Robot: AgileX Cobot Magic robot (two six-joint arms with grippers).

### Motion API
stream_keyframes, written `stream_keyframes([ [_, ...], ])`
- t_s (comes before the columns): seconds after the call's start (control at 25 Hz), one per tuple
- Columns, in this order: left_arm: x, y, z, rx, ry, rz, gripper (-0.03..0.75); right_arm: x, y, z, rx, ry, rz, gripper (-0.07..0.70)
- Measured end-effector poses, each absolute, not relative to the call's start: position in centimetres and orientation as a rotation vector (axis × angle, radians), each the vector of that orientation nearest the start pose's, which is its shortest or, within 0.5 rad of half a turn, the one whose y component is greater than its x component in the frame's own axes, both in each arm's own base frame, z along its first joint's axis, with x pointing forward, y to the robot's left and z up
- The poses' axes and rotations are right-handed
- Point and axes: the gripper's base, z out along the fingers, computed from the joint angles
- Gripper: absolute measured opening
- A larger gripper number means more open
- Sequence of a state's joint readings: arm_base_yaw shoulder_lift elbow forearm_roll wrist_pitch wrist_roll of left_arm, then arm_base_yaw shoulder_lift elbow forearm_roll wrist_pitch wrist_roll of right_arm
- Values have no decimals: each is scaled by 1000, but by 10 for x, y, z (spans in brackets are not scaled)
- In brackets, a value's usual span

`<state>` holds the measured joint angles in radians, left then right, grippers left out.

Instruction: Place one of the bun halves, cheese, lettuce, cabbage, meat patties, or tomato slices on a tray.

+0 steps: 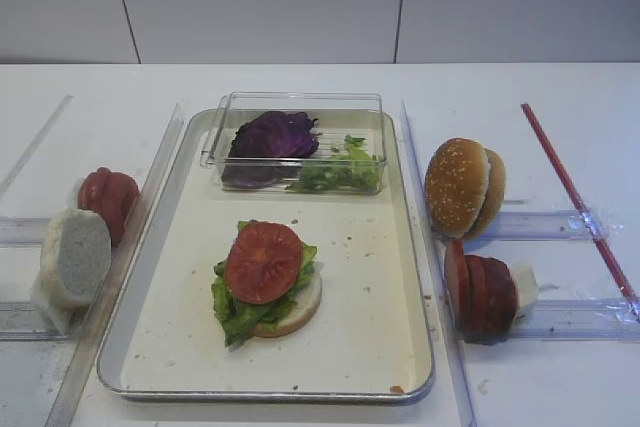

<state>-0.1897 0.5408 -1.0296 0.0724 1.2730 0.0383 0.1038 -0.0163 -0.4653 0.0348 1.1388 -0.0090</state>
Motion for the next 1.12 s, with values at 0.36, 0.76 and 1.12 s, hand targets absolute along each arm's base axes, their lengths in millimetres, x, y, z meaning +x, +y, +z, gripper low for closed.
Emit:
stream_keyframes([
  [0.36,-1,7,353,234,2181,3,401,-7,2,261,-126,2138,97,454],
  [0.76,-20,6,297,238,2162,-57,401,-7,2,261,-126,2138,97,454],
  [1.12,-6,1,271,240,2198,-90,401,-7,2,261,-126,2138,97,454],
])
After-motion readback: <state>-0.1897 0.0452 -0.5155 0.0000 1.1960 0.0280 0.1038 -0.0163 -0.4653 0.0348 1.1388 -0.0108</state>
